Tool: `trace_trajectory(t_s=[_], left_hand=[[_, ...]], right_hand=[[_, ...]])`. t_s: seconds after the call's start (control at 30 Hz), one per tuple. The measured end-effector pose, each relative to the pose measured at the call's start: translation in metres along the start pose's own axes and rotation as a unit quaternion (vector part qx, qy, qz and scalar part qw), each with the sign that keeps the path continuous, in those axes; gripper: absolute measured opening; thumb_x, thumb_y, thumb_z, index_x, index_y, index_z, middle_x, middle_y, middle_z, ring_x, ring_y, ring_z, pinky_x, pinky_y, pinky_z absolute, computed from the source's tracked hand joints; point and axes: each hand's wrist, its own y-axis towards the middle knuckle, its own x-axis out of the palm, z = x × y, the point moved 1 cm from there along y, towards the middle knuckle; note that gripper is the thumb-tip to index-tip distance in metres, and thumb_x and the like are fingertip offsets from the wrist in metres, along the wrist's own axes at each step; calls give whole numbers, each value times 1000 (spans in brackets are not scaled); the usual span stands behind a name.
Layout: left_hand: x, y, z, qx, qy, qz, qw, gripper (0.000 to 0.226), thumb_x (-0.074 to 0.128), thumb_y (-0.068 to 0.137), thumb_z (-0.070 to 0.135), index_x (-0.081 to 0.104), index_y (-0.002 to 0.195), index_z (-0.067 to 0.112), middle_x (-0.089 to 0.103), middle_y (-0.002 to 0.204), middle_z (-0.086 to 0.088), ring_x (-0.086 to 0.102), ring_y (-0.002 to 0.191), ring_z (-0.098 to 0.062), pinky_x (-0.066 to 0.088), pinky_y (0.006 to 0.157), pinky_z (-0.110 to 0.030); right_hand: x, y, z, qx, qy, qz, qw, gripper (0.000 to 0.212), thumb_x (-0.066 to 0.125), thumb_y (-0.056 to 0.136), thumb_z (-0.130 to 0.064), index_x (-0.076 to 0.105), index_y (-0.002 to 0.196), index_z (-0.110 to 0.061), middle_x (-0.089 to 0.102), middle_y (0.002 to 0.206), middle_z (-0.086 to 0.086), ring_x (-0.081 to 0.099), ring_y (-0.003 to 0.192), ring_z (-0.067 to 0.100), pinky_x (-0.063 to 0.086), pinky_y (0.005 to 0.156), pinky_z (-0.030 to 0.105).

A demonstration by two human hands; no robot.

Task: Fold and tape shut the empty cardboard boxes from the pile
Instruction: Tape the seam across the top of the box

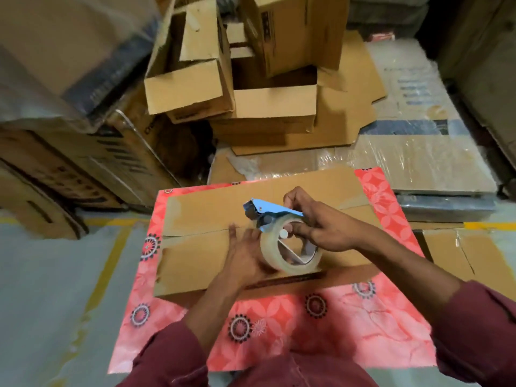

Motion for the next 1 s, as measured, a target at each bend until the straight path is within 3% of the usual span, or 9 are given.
trace_trajectory(t_s=[0.07, 0.13, 0.27, 0.47, 0.73, 0.83, 0.9, 0.97, 1.0], left_hand=[[-14, -15, -49, -52, 114, -10, 992, 109, -4, 80, 86, 12, 167, 22, 0, 175, -1, 2, 161, -21, -6, 119, -72], [-18, -36, -103, -102, 104, 24, 989, 118, -19, 75, 92, 1, 167, 21, -11, 173, 5, -6, 161, -16, -8, 119, -70], [-30, -72, -179, -130, 120, 8, 984, 119, -14, 75, 95, 0, 167, 21, -15, 172, 6, -16, 158, -13, -7, 121, -71], [-29, -77, -182, -96, 44, 37, 994, 120, -15, 73, 96, -5, 167, 21, -20, 171, 7, -26, 155, -12, -23, 117, -62], [-22, -76, -190, -88, 4, 53, 995, 108, 0, 84, 91, -3, 167, 21, -21, 172, 7, -26, 156, -12, -20, 119, -68], [-27, -72, -191, -94, -17, 79, 992, 100, 2, 91, 84, 10, 167, 20, -7, 175, 4, -14, 160, -13, -19, 119, -64], [-39, -68, -189, -103, -63, 169, 978, 88, 10, 98, 73, 33, 162, 18, 19, 173, -1, 7, 161, -16, -11, 125, -55], [-53, -63, -182, -137, -174, 287, 932, 66, 27, 103, 56, 58, 147, 18, 52, 156, -2, 44, 147, -20, 25, 125, -44], [-60, -59, -177, -170, -275, 315, 892, 53, 38, 105, 50, 67, 136, 20, 65, 142, 0, 59, 131, -21, 44, 112, -41]], right_hand=[[12, 25, -6, -18, -15, 17, 1000, 33, 58, 103, -26, 36, 126, -30, 60, 99, 2, 61, 80, 23, 52, 76, 46], [25, 49, -10, -26, -49, 38, 998, 43, 56, 103, -28, 32, 139, -30, 57, 108, 0, 60, 86, 22, 51, 80, 43], [53, 92, -18, -37, -90, 73, 992, 56, 59, 104, -20, 27, 148, -33, 54, 110, -10, 59, 91, 10, 45, 81, 29], [86, 127, -25, -52, -169, 113, 978, 63, 61, 102, -20, 23, 149, -38, 39, 125, -17, 54, 93, 3, 48, 77, 36], [116, 141, -13, -32, -250, 76, 965, 75, 59, 92, -9, 21, 152, -35, 43, 135, 5, 58, 89, 33, 53, 69, 55], [117, 142, -18, -27, -261, 76, 962, 73, 53, 90, -14, 20, 152, -36, 43, 132, 4, 59, 89, 31, 54, 69, 55], [117, 141, -19, -23, -268, 74, 960, 74, 51, 90, -15, 19, 152, -37, 43, 131, 4, 59, 88, 30, 54, 68, 56], [119, 140, -20, -26, -275, 71, 958, 73, 52, 91, -15, 19, 152, -38, 43, 131, 3, 58, 89, 27, 54, 66, 54], [119, 139, -20, -28, -277, 70, 958, 71, 53, 92, -16, 19, 151, -38, 43, 132, 3, 58, 89, 26, 54, 66, 53]])
